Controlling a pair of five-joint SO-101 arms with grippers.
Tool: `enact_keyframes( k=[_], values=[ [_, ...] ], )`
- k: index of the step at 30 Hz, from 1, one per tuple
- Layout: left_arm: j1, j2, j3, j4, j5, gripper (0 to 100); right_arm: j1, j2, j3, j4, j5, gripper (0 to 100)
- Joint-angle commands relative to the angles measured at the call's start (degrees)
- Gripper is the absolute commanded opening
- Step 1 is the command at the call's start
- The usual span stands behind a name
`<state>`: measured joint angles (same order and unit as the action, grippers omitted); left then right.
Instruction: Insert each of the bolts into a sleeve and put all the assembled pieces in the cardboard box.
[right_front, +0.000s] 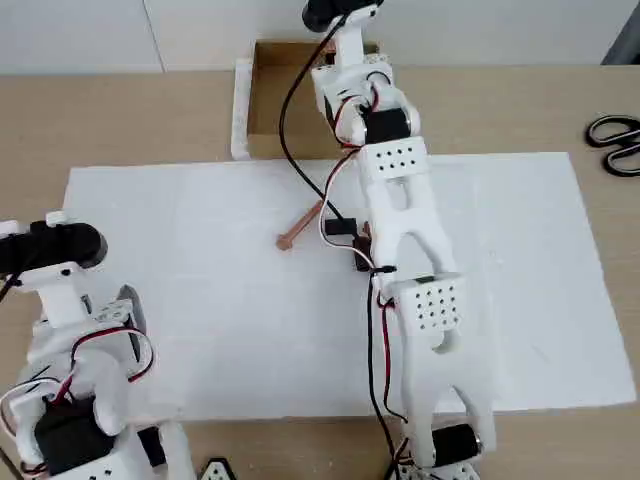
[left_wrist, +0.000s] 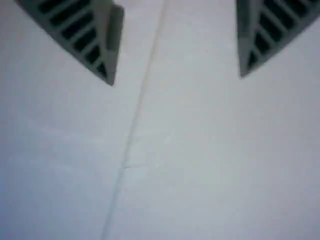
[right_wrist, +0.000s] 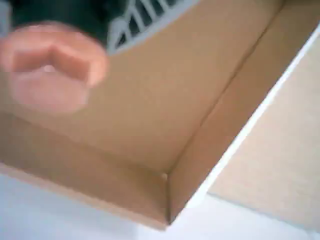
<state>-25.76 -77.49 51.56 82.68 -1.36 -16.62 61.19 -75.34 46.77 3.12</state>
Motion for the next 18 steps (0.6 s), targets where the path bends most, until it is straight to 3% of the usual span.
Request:
enact_keyframes(
  k=[1,14,18],
  values=[
    [0.0,-0.4,-0.2,-0.5,-0.3,15,-0.5,4.7,-10.8,-2.0,0.5,0.7],
    [0.1,-0.4,-0.1,-0.5,-0.3,15,-1.5,14.7,-16.1,-2.0,0.3,1.3],
    [0.1,-0.4,-0.1,-0.5,-0.3,15,-1.5,15.4,-16.1,-2.0,0.2,11.3]
  ],
)
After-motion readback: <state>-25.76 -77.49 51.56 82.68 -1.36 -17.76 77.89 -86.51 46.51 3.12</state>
